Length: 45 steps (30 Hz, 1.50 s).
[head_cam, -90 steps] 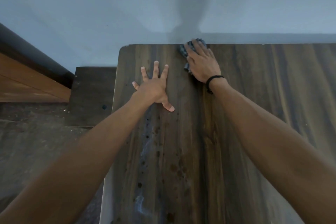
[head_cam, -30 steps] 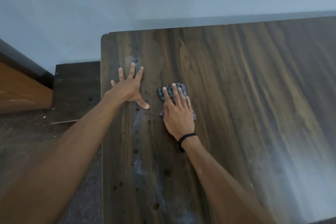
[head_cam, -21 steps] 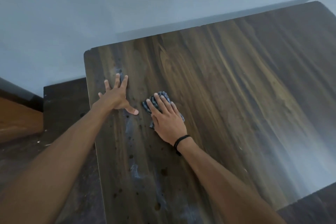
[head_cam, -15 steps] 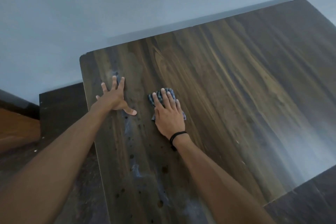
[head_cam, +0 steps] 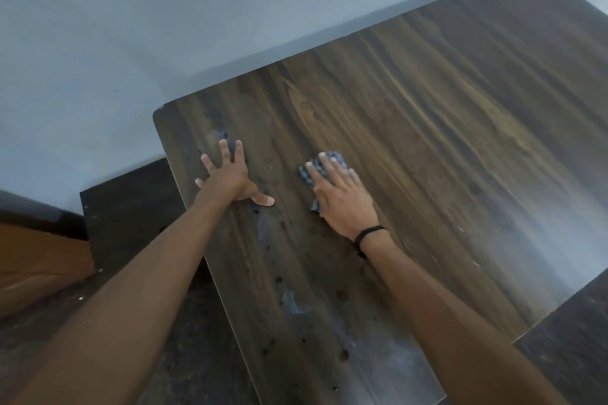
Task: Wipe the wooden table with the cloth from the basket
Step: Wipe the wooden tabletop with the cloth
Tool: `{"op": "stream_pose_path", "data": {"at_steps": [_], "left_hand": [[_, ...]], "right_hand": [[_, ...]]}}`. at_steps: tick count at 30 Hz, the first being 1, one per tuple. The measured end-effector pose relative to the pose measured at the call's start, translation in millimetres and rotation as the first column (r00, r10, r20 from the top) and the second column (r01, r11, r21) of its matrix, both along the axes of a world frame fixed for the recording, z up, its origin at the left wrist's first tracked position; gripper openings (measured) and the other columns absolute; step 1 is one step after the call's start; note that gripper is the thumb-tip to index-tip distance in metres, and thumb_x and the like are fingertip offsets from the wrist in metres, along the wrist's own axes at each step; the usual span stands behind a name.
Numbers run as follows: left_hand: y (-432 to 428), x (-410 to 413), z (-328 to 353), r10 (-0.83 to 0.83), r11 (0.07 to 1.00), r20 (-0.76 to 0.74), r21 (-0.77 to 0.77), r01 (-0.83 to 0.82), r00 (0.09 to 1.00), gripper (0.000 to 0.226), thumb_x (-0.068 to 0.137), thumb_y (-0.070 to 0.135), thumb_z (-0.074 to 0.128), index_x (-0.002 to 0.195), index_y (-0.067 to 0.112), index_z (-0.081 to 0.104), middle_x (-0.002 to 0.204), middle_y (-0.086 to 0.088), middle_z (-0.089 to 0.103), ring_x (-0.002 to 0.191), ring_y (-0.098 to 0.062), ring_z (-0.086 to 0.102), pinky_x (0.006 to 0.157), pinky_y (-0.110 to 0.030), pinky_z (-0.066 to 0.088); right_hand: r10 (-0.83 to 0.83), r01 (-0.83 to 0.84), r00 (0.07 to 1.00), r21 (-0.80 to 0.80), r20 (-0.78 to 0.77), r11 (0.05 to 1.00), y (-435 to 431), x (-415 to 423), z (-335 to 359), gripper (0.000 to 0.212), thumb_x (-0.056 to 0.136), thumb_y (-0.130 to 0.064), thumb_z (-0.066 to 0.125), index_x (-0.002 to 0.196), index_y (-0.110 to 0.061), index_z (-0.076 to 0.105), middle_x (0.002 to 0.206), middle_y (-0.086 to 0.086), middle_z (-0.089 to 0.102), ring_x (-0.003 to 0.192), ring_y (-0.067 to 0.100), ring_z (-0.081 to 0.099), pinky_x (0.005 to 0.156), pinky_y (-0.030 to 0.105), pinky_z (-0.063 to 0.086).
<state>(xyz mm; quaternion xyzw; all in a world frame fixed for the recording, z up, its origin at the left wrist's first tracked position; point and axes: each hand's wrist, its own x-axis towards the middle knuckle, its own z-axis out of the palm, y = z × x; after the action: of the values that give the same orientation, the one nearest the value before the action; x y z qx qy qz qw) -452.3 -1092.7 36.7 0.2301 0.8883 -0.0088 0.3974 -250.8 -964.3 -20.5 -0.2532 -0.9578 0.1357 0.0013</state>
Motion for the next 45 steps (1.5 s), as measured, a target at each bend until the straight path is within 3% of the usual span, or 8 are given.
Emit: {"op": "stream_pose_path", "data": {"at_steps": [14, 18, 22, 25, 29, 33, 38, 45], "left_hand": [[-2.0, -3.0, -3.1, 0.002, 1.000, -0.022, 0.005, -0.001, 1.000, 0.153, 0.056, 0.053, 0.091, 0.153, 0.030, -0.026, 0.155, 0.004, -0.041, 0.144, -0.042, -0.029, 0.112, -0.072, 0.004], [-3.8, -5.4, -4.5, 0.000, 1.000, -0.024, 0.029, 0.001, 1.000, 0.153, 0.056, 0.053, 0.091, 0.153, 0.030, -0.025, 0.156, 0.004, -0.040, 0.145, -0.043, -0.027, 0.112, -0.073, 0.004], [-5.5, -2.3, -5.4, -0.004, 1.000, -0.045, 0.026, 0.005, 0.999, 0.153, 0.055, 0.056, 0.091, 0.154, 0.030, -0.024, 0.157, 0.004, -0.038, 0.145, -0.043, -0.026, 0.112, -0.073, 0.005], [-5.2, -2.8, -3.4, -0.001, 0.999, -0.042, 0.041, 0.002, 0.999, 0.153, 0.055, 0.055, 0.091, 0.154, 0.030, -0.023, 0.158, 0.003, -0.038, 0.145, -0.043, -0.026, 0.111, -0.073, 0.005], [-10.5, 3.7, 0.2, -0.007, 0.997, -0.059, 0.075, 0.011, 0.998, 0.147, 0.058, 0.057, 0.088, 0.156, 0.028, -0.018, 0.160, 0.001, -0.034, 0.146, -0.043, -0.024, 0.113, -0.072, 0.005], [-23.2, 28.9, 1.2, -0.048, 0.989, -0.051, 0.137, 0.055, 0.998, 0.140, 0.060, 0.064, 0.082, 0.158, 0.027, -0.011, 0.162, -0.001, -0.029, 0.147, -0.043, -0.022, 0.116, -0.069, 0.006], [-29.5, 56.3, -11.2, -0.096, 0.990, -0.049, 0.099, 0.101, 0.994, 0.147, 0.058, 0.062, 0.086, 0.156, 0.028, -0.019, 0.159, 0.002, -0.035, 0.146, -0.041, -0.025, 0.116, -0.069, 0.002], [-26.7, 55.3, -10.4, -0.072, 0.993, -0.038, 0.095, 0.076, 0.997, 0.149, 0.058, 0.057, 0.089, 0.156, 0.028, -0.019, 0.159, 0.004, -0.035, 0.146, -0.041, -0.025, 0.115, -0.069, 0.002]], "right_hand": [[0.026, -0.026, 0.998, -0.008, -0.049, 1.000, -39.5, 19.4, -5.1, 0.053, 0.106, -0.029, 0.037, 0.158, -0.029, 0.025, 0.167, 0.002, 0.016, 0.153, 0.024, 0.013, 0.122, 0.046, 0.015], [-0.174, 0.172, 0.984, -0.041, -0.027, 0.984, -39.9, 2.8, -0.7, 0.056, 0.105, -0.025, 0.038, 0.159, -0.026, 0.023, 0.167, 0.006, 0.012, 0.154, 0.025, 0.009, 0.124, 0.050, 0.015], [0.086, -0.086, 0.995, 0.007, -0.044, 0.996, -39.7, 32.7, -6.6, 0.056, 0.104, -0.028, 0.042, 0.157, -0.027, 0.027, 0.166, 0.004, 0.019, 0.153, 0.026, 0.017, 0.122, 0.047, 0.019], [-0.225, 0.227, 0.972, 0.013, -0.068, 0.974, -41.3, 50.8, -7.1, 0.058, 0.101, -0.023, 0.046, 0.156, -0.023, 0.030, 0.165, 0.008, 0.022, 0.151, 0.028, 0.021, 0.119, 0.052, 0.028], [0.100, -0.098, 0.994, 0.037, -0.046, 0.995, -64.2, 81.6, -10.0, 0.055, 0.104, -0.029, 0.039, 0.158, -0.028, 0.025, 0.166, 0.003, 0.018, 0.152, 0.025, 0.018, 0.121, 0.045, 0.018], [-0.261, 0.262, 0.965, 0.031, -0.039, 0.965, -56.1, 77.4, -6.6, 0.059, 0.101, -0.024, 0.043, 0.157, -0.024, 0.027, 0.166, 0.008, 0.019, 0.152, 0.028, 0.018, 0.120, 0.051, 0.026], [0.022, -0.022, 0.999, -0.013, -0.034, 1.000, -90.3, 92.9, -3.9, 0.054, 0.106, -0.034, 0.031, 0.159, -0.030, 0.020, 0.167, 0.001, 0.012, 0.154, 0.021, 0.007, 0.124, 0.043, 0.010], [-0.241, 0.240, 0.970, -0.038, -0.038, 0.970, -95.5, 74.9, -3.3, 0.058, 0.104, -0.027, 0.039, 0.159, -0.026, 0.020, 0.167, 0.005, 0.012, 0.154, 0.024, 0.009, 0.124, 0.048, 0.017]]}}
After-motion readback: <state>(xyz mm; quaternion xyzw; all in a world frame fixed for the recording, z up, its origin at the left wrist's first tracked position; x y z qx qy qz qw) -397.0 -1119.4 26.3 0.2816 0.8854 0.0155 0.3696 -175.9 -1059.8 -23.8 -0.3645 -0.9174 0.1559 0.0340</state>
